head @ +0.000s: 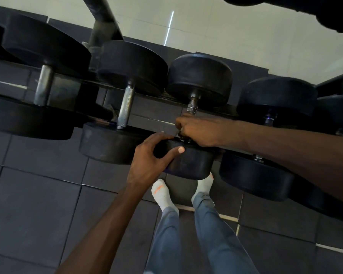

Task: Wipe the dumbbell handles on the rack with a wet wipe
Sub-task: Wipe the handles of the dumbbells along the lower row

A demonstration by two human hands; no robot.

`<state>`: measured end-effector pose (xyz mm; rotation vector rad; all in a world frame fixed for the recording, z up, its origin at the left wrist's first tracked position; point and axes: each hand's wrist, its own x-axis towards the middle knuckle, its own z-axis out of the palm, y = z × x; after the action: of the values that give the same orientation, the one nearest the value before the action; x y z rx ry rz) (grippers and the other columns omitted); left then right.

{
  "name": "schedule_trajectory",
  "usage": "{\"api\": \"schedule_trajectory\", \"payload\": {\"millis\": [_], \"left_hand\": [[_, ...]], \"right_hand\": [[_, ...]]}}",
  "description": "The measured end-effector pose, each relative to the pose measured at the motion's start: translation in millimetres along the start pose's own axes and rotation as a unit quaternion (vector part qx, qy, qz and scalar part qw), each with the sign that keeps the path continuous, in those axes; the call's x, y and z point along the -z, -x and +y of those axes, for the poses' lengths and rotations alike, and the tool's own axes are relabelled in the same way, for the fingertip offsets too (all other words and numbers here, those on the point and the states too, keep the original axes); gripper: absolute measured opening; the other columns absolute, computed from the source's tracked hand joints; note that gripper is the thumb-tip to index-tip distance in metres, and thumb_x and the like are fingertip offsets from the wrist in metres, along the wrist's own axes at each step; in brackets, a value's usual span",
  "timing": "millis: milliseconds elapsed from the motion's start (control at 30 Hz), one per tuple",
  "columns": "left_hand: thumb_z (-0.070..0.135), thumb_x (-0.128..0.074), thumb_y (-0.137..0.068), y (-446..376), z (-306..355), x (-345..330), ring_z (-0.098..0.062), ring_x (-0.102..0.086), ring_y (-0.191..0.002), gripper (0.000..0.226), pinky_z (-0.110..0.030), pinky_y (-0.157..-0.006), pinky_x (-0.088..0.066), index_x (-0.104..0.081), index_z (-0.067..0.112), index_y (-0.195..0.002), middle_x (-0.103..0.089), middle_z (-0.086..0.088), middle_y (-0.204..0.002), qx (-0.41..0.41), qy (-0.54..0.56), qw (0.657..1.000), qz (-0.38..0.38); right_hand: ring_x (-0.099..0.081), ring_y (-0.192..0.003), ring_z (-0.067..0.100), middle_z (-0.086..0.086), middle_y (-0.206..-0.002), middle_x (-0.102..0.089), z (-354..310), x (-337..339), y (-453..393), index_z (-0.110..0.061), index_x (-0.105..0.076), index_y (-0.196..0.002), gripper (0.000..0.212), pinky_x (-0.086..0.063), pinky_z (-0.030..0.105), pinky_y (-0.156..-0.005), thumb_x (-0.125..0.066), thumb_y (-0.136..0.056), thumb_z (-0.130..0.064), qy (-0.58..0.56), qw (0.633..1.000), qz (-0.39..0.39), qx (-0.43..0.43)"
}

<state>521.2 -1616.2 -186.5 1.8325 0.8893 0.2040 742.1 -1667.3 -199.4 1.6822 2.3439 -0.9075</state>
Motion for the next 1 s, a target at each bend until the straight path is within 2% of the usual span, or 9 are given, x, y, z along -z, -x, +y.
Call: {"api": "schedule_trajectory", "payload": {"millis": [100, 200, 367, 467, 567, 700, 833, 900, 1000], "left_hand": [[0.050, -0.077, -0.083, -0.5, 1.2, 0.0, 0.011, -0.057, -0.114, 0.045, -0.006, -0.095, -0.043, -0.072, 0.021, -0.117, -0.063, 0.021, -0.115, 0.000, -0.001, 1.000, -0.005], [0.052, -0.075, -0.082, 0.1, 3.7, 1.3, 0.010, -0.058, -0.113, 0.045, -0.007, -0.093, -0.043, -0.072, 0.022, -0.115, -0.063, 0.022, -0.115, -0.004, 0.010, 1.000, -0.008], [0.051, -0.076, -0.083, -0.9, 1.7, 1.5, 0.003, -0.060, -0.115, 0.047, -0.010, -0.094, -0.046, -0.072, 0.020, -0.118, -0.067, 0.014, -0.120, 0.004, 0.011, 1.000, -0.014], [0.055, -0.074, -0.082, -0.7, 2.1, 2.4, 0.004, -0.060, -0.114, 0.051, -0.008, -0.093, -0.045, -0.071, 0.021, -0.119, -0.066, 0.016, -0.119, 0.009, 0.007, 1.000, -0.021], [0.053, -0.077, -0.082, -1.0, 1.8, 2.8, 0.004, -0.061, -0.114, 0.049, -0.008, -0.092, -0.045, -0.072, 0.020, -0.119, -0.067, 0.014, -0.119, 0.011, 0.005, 1.000, -0.018], [0.050, -0.078, -0.082, -0.5, 1.9, 1.7, 0.004, -0.061, -0.113, 0.047, -0.008, -0.092, -0.045, -0.073, 0.019, -0.116, -0.067, 0.016, -0.117, 0.009, 0.012, 1.000, -0.010], [0.054, -0.076, -0.081, -0.2, 1.5, 2.0, 0.004, -0.061, -0.113, 0.049, -0.009, -0.092, -0.046, -0.072, 0.020, -0.117, -0.067, 0.015, -0.118, 0.006, 0.017, 1.000, -0.010], [0.057, -0.074, -0.080, -0.7, 1.3, 1.8, 0.005, -0.060, -0.114, 0.052, -0.008, -0.093, -0.045, -0.072, 0.020, -0.117, -0.066, 0.015, -0.119, 0.009, 0.012, 1.000, -0.012], [0.054, -0.076, -0.081, -0.2, 1.1, 2.4, 0.007, -0.059, -0.114, 0.050, -0.006, -0.092, -0.044, -0.072, 0.019, -0.118, -0.065, 0.016, -0.118, 0.007, 0.012, 1.000, -0.013]], "right_hand": [[-0.047, -0.102, 0.019, 0.008, -0.112, -0.052, -0.3, 3.5, -0.7, -0.007, -0.069, -0.093, 0.010, -0.044, 0.034, -0.092, -0.059, -0.092, -0.009, -0.019, 0.999, -0.041, 0.016], [-0.058, -0.089, 0.019, 0.006, -0.098, -0.061, 5.6, -0.5, -7.3, -0.009, -0.070, -0.086, 0.010, -0.052, 0.036, -0.080, -0.060, -0.088, -0.011, -0.057, 0.998, -0.010, 0.017], [-0.063, -0.086, 0.013, -0.002, -0.092, -0.068, 19.6, -11.3, -12.7, -0.016, -0.074, -0.090, 0.019, -0.054, 0.029, -0.076, -0.056, -0.083, -0.017, -0.079, 0.996, 0.048, 0.008], [-0.060, -0.082, 0.024, 0.009, -0.089, -0.062, 26.6, 2.4, -12.9, -0.008, -0.065, -0.081, 0.021, -0.054, 0.039, -0.072, -0.046, -0.087, -0.014, -0.025, 0.990, 0.135, -0.024], [-0.054, -0.101, 0.029, 0.013, -0.108, -0.057, 22.5, 22.7, -10.5, -0.004, -0.066, -0.092, 0.009, -0.055, 0.042, -0.078, -0.057, -0.089, -0.003, 0.077, 0.987, 0.091, -0.107], [-0.045, -0.111, 0.025, 0.008, -0.119, -0.053, 6.9, 16.7, -8.0, -0.007, -0.070, -0.098, 0.011, -0.056, 0.036, -0.076, -0.061, -0.092, -0.006, 0.156, 0.986, 0.000, -0.063], [-0.054, -0.114, 0.031, 0.015, -0.121, -0.056, 14.2, 26.4, -5.2, -0.005, -0.073, -0.093, 0.009, -0.055, 0.035, -0.068, -0.067, -0.086, -0.006, 0.236, 0.957, 0.065, -0.156], [-0.055, -0.115, 0.032, 0.017, -0.125, -0.056, 10.9, 26.1, -9.2, -0.005, -0.073, -0.095, 0.012, -0.055, 0.035, -0.069, -0.066, -0.085, -0.006, 0.272, 0.943, 0.058, -0.181], [-0.055, -0.118, 0.031, 0.015, -0.127, -0.056, 1.5, 21.5, -10.1, -0.005, -0.075, -0.094, 0.012, -0.054, 0.032, -0.070, -0.066, -0.085, -0.005, 0.247, 0.943, 0.067, -0.212]]}}
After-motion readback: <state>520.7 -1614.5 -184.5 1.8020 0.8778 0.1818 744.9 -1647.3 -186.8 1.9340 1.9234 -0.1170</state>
